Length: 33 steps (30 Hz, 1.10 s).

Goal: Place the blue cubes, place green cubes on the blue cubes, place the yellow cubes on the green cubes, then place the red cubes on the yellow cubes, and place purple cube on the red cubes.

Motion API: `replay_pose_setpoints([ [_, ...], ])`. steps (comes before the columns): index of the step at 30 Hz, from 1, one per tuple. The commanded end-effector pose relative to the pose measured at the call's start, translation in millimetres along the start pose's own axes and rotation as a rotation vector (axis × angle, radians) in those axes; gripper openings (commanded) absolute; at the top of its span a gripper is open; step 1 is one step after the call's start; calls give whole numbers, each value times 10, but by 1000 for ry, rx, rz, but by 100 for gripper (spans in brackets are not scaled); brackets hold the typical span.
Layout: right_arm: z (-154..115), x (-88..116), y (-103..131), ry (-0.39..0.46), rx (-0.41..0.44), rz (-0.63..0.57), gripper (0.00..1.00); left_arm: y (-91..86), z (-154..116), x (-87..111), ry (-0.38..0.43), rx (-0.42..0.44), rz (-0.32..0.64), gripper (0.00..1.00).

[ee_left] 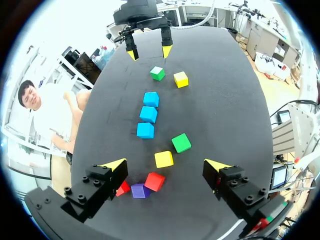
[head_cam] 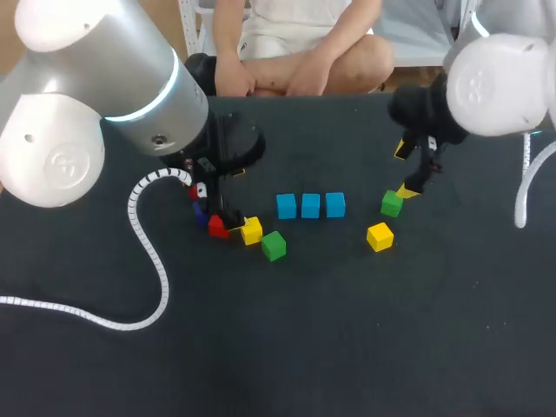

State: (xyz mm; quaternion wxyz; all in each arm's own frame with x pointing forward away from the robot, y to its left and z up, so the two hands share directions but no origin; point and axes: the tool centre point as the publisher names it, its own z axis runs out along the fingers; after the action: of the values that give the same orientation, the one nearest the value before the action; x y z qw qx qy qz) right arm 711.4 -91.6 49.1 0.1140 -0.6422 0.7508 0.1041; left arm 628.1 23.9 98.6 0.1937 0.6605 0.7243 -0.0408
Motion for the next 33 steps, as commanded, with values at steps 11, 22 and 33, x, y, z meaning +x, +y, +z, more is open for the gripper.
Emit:
replay_pose_setpoints([
  [11,149,41,34,63,-22,51,100,15,4,-5,2,4,1,100],
  [22,149,41,34,63,-22,51,100,15,4,-5,2,4,1,100],
  [33,242,42,-28,149,-36,66,100,15,4,-5,2,4,1,100],
])
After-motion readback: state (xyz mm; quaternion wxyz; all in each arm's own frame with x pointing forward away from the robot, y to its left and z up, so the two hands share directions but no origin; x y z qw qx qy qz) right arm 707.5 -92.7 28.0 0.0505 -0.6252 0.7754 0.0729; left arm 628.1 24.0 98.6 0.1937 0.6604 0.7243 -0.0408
